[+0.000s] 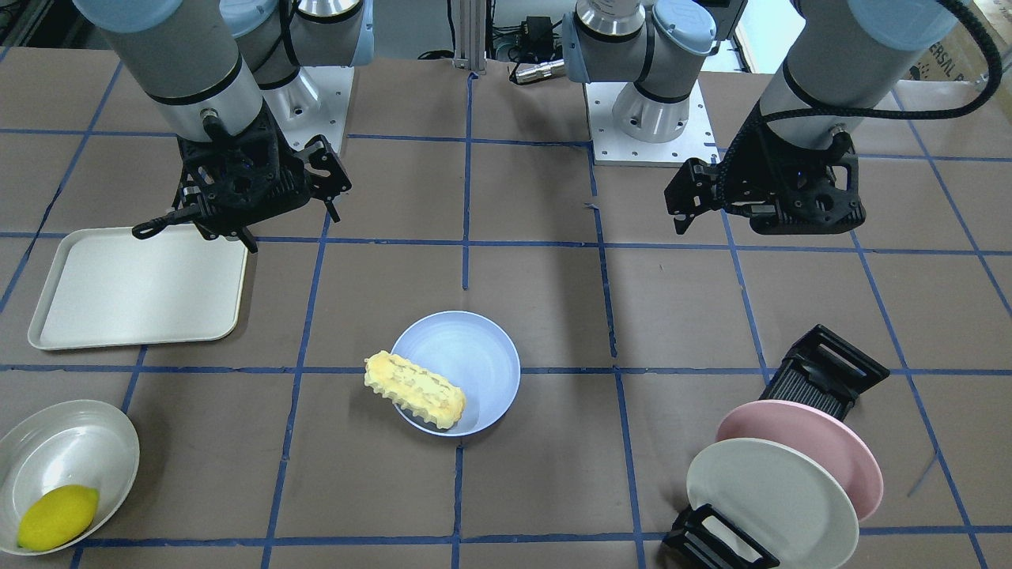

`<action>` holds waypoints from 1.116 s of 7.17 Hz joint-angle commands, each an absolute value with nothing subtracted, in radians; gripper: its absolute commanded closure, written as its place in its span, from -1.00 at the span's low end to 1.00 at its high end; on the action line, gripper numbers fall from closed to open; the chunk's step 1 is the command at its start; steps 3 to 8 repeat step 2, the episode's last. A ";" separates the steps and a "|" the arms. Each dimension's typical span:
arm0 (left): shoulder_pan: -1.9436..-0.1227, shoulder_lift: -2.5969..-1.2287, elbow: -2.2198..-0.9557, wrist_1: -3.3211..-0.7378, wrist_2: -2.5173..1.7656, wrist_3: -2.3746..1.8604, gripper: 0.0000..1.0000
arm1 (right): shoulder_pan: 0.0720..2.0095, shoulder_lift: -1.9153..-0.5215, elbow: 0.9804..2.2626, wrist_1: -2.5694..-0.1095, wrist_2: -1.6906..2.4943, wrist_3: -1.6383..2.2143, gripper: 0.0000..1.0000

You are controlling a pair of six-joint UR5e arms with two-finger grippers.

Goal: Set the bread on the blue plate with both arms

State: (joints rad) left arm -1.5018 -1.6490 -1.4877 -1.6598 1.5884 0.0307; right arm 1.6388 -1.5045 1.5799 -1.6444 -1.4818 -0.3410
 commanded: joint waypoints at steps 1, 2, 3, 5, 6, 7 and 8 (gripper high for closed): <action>-1.502 -1.649 -1.488 -1.660 1.588 0.031 -1.00 | 1.640 -1.505 1.582 -1.644 -1.482 -0.342 -0.99; -1.502 -1.649 -1.488 -1.660 1.589 0.031 -1.00 | 1.640 -1.505 1.582 -1.644 -1.482 -0.342 -0.99; -1.502 -1.649 -1.488 -1.660 1.589 0.031 -1.00 | 1.640 -1.505 1.582 -1.644 -1.482 -0.342 -0.99; -1.502 -1.649 -1.488 -1.660 1.589 0.031 -1.00 | 1.640 -1.505 1.582 -1.644 -1.482 -0.342 -0.99; -1.502 -1.649 -1.488 -1.660 1.589 0.031 -1.00 | 1.640 -1.505 1.582 -1.644 -1.482 -0.342 -0.99; -1.502 -1.649 -1.488 -1.660 1.589 0.031 -1.00 | 1.640 -1.505 1.582 -1.644 -1.482 -0.342 -0.99; -1.502 -1.649 -1.488 -1.660 1.589 0.031 -1.00 | 1.640 -1.505 1.582 -1.644 -1.482 -0.342 -0.99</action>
